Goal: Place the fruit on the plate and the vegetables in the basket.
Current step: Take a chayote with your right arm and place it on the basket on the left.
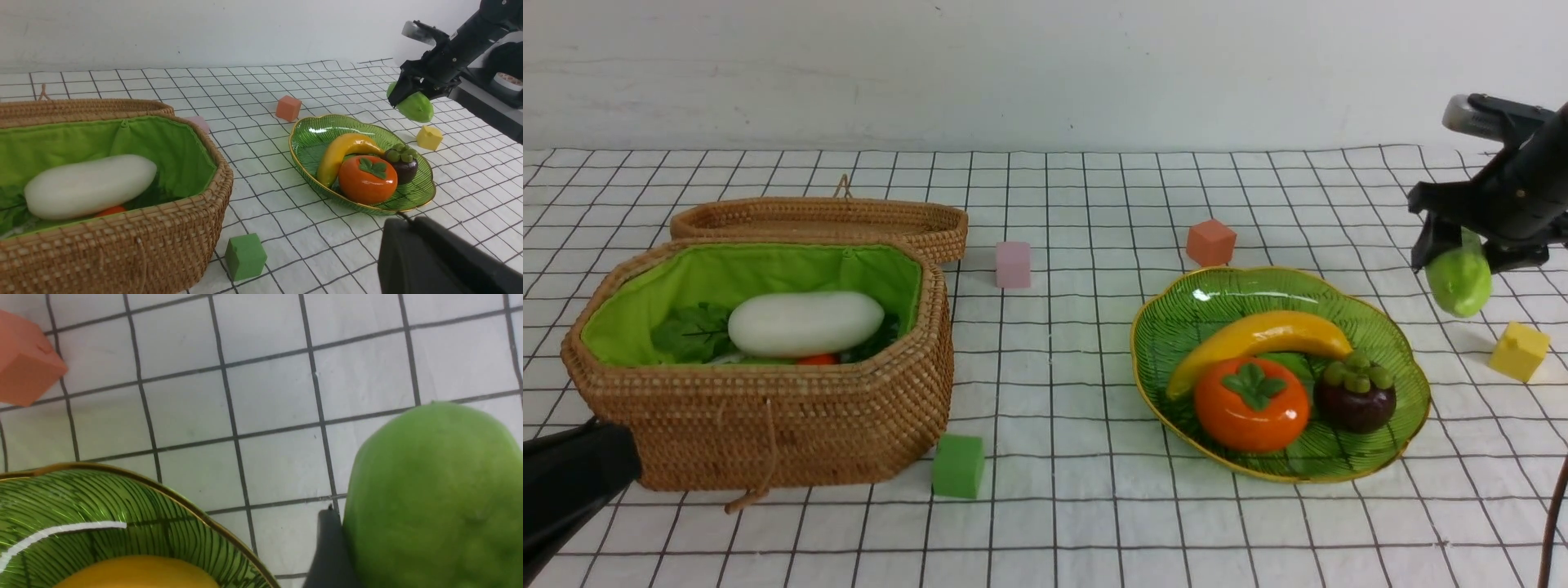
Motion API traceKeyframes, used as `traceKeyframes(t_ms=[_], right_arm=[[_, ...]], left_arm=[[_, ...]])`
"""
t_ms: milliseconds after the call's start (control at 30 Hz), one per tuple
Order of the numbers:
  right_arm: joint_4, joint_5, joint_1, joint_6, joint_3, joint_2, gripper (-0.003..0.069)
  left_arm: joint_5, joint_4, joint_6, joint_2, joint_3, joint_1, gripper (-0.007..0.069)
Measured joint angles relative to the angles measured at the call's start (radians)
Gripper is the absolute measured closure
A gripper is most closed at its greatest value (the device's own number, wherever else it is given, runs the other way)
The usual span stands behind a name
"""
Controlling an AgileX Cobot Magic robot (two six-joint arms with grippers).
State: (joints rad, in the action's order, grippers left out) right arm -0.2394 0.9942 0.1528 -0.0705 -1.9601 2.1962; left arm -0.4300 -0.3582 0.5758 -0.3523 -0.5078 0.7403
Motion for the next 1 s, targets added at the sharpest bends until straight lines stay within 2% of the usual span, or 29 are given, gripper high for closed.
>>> traceKeyframes(t_ms=[800, 1000], right_arm=[[-0.001, 0.011, 0.0, 0.0, 0.0, 0.0, 0.0197], [-0.068, 0.041, -0.006, -0.051, 0.0, -0.01, 0.0197]], left_arm=[[-0.002, 0.0, 0.0, 0.0, 0.0, 0.0, 0.0631], [-0.002, -0.004, 0.0, 0.0, 0.0, 0.0, 0.063]])
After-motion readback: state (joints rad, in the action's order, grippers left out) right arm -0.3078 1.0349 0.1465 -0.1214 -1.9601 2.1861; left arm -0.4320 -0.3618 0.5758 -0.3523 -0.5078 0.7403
